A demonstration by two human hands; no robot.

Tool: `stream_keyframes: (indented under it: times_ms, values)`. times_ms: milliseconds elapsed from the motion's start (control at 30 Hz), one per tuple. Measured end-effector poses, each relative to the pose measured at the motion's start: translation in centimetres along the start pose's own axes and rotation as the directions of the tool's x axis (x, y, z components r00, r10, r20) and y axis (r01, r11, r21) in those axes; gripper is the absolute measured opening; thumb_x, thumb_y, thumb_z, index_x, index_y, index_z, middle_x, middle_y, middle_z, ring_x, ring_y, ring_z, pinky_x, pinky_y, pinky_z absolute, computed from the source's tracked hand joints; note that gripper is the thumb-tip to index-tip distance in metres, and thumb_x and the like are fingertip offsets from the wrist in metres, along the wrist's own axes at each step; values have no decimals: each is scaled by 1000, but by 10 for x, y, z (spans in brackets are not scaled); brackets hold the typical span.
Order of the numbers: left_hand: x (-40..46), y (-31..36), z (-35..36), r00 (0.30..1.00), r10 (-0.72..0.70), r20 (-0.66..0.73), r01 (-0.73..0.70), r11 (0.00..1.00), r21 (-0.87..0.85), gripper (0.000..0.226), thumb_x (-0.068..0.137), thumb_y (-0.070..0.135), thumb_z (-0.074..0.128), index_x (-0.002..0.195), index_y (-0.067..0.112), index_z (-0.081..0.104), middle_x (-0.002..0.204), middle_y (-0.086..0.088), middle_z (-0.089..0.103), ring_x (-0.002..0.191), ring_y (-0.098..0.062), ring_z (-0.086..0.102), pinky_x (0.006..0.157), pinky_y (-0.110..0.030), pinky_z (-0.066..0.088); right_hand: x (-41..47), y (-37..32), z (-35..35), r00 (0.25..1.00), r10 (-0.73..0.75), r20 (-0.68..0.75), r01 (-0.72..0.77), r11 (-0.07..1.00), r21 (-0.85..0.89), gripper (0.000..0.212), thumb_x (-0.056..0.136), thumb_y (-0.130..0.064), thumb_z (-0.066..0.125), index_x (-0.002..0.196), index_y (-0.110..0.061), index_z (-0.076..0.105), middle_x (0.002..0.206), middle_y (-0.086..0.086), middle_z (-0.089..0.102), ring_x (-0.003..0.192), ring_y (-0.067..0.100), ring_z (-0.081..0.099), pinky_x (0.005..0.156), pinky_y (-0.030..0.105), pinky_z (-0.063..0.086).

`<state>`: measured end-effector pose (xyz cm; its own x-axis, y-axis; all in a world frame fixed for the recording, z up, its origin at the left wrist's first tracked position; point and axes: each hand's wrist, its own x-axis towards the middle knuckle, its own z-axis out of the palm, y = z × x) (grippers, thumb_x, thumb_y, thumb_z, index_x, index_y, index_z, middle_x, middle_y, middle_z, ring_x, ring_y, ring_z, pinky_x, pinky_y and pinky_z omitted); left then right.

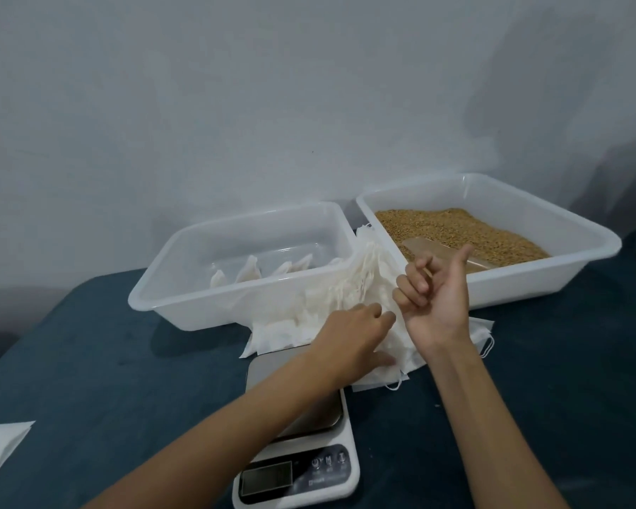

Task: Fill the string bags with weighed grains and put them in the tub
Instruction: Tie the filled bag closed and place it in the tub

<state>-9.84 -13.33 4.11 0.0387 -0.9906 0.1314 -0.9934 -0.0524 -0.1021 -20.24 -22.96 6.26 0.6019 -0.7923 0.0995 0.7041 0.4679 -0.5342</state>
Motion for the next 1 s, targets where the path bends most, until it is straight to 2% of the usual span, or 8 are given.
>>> stream_keyframes:
  times_ms: [167,300,500,600,667,733,833,1000]
  values:
    - [-2,-7,1,996,36,84,-25,992,-120,60,82,63,76,115,15,60,102,-1,58,96,-21,55,70,-39,47,0,2,1,1000,-2,22,2,1000,-25,69,97,-73,27,71,-15,53,51,-3,30,43,9,19,42,24,17]
    - [-12,-10,-1,983,58,172,-14,970,-243,50,82,56,80,113,20,62,100,8,54,92,-14,50,71,-35,43,0,2,0,1000,-6,27,7,999,-34,69,97,-73,27,72,-15,53,51,-4,31,44,10,18,44,25,16]
    - [-17,-9,-4,988,104,111,-76,969,-233,14,98,19,64,103,13,75,106,-3,64,96,-23,59,73,-37,46,0,4,0,1000,4,23,-3,999,-36,68,97,-73,29,72,-15,54,51,-3,31,44,10,19,43,24,18]
    - [-18,-8,-3,995,81,64,-63,967,-246,8,96,21,69,95,13,70,102,-1,61,91,-21,57,68,-31,35,1,4,0,1000,10,30,-9,999,-38,67,97,-72,30,72,-15,54,51,-3,32,43,10,20,43,24,18]
    - [-17,-9,-4,998,38,46,-21,946,-323,20,91,29,78,88,13,67,95,2,58,81,-15,50,67,-31,35,0,5,0,1000,13,24,-12,999,-40,65,98,-70,32,71,-15,54,52,-3,32,43,10,20,43,24,19]
    - [-17,-13,-6,999,-22,25,32,872,-488,27,86,29,84,79,13,63,83,7,59,70,-9,48,65,-28,41,0,5,1,1000,11,14,-10,998,-55,59,100,-63,37,69,-16,54,52,-3,31,43,9,20,43,23,19]
    - [-20,-19,-10,986,-158,-45,85,726,-682,32,91,17,80,75,21,53,66,14,61,53,0,52,55,-12,39,-1,5,3,1000,-3,9,3,995,-102,46,101,-50,46,70,-17,51,52,-3,31,44,9,20,45,25,16]
    - [-33,-41,-18,881,-446,-157,71,452,-889,11,98,6,69,92,14,65,64,3,67,51,-18,60,53,-27,50,-1,7,2,1000,-3,31,7,989,-150,42,97,-50,52,72,-17,52,54,-2,32,45,9,21,43,23,19]
